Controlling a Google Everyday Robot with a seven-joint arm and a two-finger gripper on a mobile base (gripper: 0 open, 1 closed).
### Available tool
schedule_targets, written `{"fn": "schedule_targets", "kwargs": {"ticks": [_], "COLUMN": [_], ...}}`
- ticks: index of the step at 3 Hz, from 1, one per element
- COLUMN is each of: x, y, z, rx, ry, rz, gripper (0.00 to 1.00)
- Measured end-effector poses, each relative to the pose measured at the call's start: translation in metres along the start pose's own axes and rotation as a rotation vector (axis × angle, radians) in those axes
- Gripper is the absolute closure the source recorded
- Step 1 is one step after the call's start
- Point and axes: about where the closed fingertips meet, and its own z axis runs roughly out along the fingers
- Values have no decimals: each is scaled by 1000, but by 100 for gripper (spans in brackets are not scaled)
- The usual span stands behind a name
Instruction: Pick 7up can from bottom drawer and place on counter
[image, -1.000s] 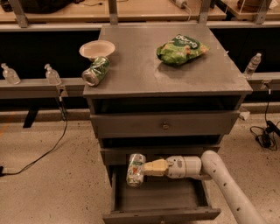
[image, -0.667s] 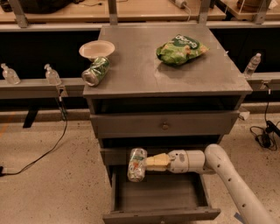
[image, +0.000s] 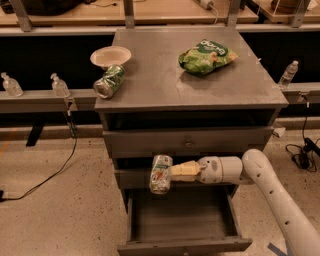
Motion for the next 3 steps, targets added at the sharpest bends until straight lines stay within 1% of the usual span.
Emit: {"fn": "schedule_targets", "kwargs": {"ticks": [2,3], "x": [33,57], "y": [-62,-96], "z": [3,-4], "rx": [-81,-103], "ry": [-48,-49], "rz": [-54,-55], "gripper": [100,100]}}
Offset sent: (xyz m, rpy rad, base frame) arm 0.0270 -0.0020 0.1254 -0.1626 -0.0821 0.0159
